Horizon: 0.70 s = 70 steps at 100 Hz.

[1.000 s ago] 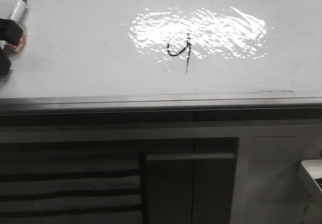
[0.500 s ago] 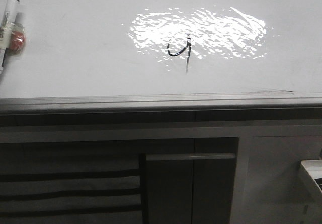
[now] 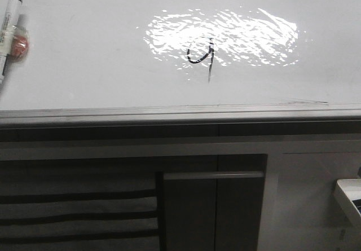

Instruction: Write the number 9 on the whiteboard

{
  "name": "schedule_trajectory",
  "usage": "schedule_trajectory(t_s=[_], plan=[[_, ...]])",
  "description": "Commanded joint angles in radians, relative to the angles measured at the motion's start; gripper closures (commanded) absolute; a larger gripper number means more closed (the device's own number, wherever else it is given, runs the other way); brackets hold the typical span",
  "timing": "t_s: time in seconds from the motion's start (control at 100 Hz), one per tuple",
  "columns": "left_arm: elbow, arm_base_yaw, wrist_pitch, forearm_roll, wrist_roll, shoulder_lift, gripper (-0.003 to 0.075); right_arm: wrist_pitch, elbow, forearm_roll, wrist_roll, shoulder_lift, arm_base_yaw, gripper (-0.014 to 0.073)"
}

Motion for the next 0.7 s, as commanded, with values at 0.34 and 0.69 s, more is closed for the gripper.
schedule_trajectory(t_s=[0.34, 0.69], plan=[[0.083, 0.002, -0.191, 0.022, 0.005, -0.032, 0.0721, -0.207, 0.07, 0.001, 0.001, -0.048, -0.005, 0.0666], [0.083, 0.002, -0.191, 0.023, 0.005, -0.032, 0.0741, -0.208, 0.07, 0.001, 0.001, -0.048, -0.005, 0.0666]])
